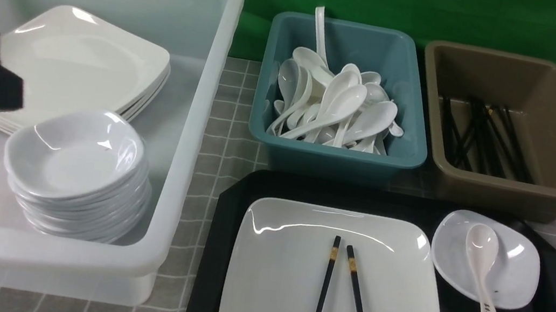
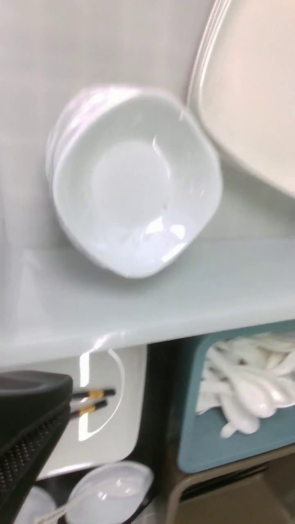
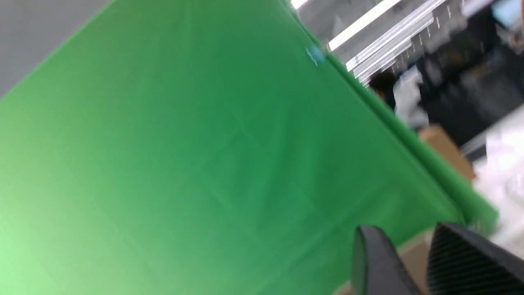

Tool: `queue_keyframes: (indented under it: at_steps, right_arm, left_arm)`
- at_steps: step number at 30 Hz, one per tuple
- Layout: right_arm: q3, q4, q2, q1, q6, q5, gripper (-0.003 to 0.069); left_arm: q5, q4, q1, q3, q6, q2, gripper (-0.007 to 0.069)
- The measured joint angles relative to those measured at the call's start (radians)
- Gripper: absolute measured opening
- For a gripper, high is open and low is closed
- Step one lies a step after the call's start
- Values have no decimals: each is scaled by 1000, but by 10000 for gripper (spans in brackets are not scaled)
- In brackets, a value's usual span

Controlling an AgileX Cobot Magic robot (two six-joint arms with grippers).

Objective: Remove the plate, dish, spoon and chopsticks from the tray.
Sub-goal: Use the left arm to grab a pair of chopsticks from the plate

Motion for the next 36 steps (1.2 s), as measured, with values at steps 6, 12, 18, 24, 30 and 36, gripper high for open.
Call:
queue_keyframes:
  at_steps: [6,12,18,24,30,36]
  right_arm:
    - [-366,-154,135,0,-44,485,84]
    - [-704,-171,491,75,-250,922,31]
    - [-1035,-161,892,230,-438,1384,47]
    - [-1073,-150,1024,333,-458,1446,61]
    - [-1072,-147,1044,384,-462,1442,71]
    - [-1072,-148,1042,390,-465,1443,89]
  left_arm:
    - [-21,-98,-54,-2,89,96,1]
    - [-52,-2,-206,-23,50,157,0]
    - [56,266,-438,-152,-149,268,0]
    - [133,405,-634,-327,-262,403,0]
    - [159,499,-793,-458,-365,586,0]
    - [167,525,-869,-605,-442,855,61]
